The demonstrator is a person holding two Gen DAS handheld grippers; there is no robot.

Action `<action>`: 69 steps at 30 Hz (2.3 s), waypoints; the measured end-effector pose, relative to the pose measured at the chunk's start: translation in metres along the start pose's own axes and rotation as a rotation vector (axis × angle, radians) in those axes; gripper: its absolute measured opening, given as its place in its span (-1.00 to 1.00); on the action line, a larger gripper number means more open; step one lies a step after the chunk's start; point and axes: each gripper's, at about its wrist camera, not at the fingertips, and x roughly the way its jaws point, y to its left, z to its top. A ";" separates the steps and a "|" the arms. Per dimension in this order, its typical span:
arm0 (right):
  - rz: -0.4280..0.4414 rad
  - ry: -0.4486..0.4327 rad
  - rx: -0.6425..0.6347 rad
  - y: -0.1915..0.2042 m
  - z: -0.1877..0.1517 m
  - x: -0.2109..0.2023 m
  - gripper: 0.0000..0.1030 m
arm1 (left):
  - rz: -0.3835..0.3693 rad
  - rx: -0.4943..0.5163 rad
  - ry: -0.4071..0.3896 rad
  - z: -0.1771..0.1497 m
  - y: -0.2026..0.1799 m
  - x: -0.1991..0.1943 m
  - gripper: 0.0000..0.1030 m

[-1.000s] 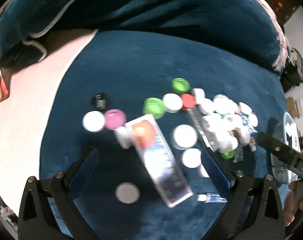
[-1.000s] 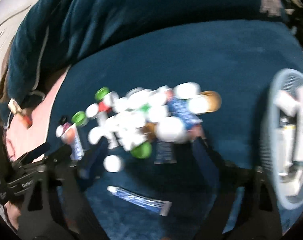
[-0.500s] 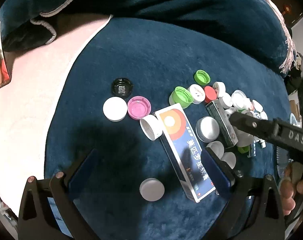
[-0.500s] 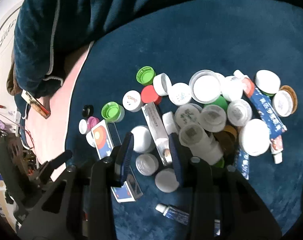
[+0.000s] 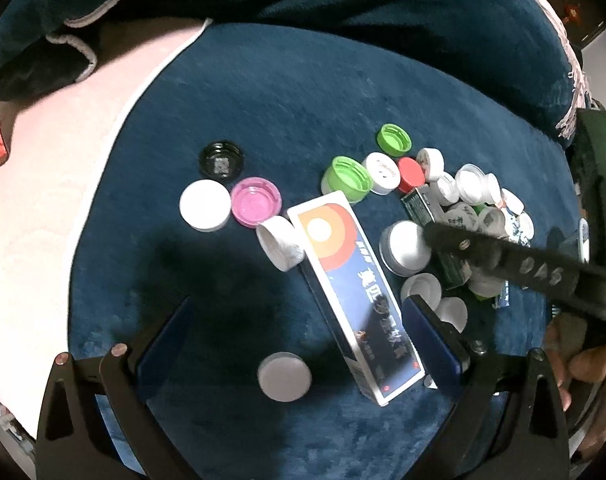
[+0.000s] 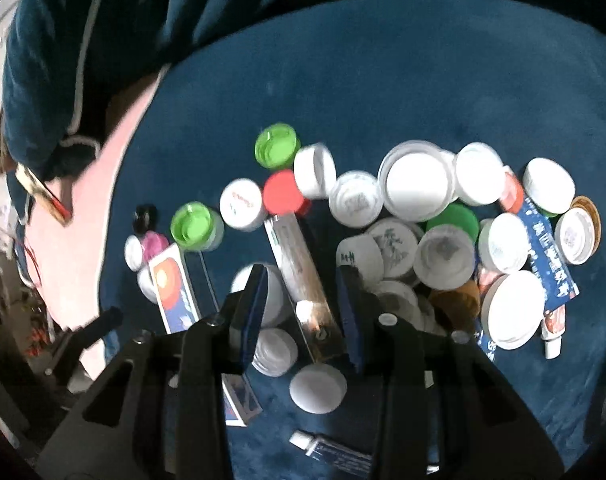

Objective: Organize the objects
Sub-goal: 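Grasp a blue ointment box with the left gripper while the right grasps a narrow silver box, then carry both boxes over the basket and open both grippers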

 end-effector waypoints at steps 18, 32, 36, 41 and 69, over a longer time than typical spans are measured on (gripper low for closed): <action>0.031 -0.104 0.041 -0.013 -0.011 -0.045 -0.62 | -0.011 -0.067 0.031 -0.002 -0.020 0.026 -0.05; 0.046 -0.204 0.113 -0.041 -0.045 -0.102 -0.62 | -0.155 0.023 -0.077 0.004 -0.074 -0.042 -0.15; 0.078 -0.279 0.189 -0.063 -0.062 -0.132 -0.62 | -0.293 0.076 -0.078 0.011 -0.107 -0.057 -0.15; 0.090 -0.382 0.326 -0.104 -0.090 -0.166 -0.62 | -0.376 0.233 -0.071 0.002 -0.176 -0.061 -0.15; -0.171 -0.617 0.844 -0.262 -0.209 -0.240 0.81 | -0.358 0.510 -0.068 -0.032 -0.372 -0.035 0.99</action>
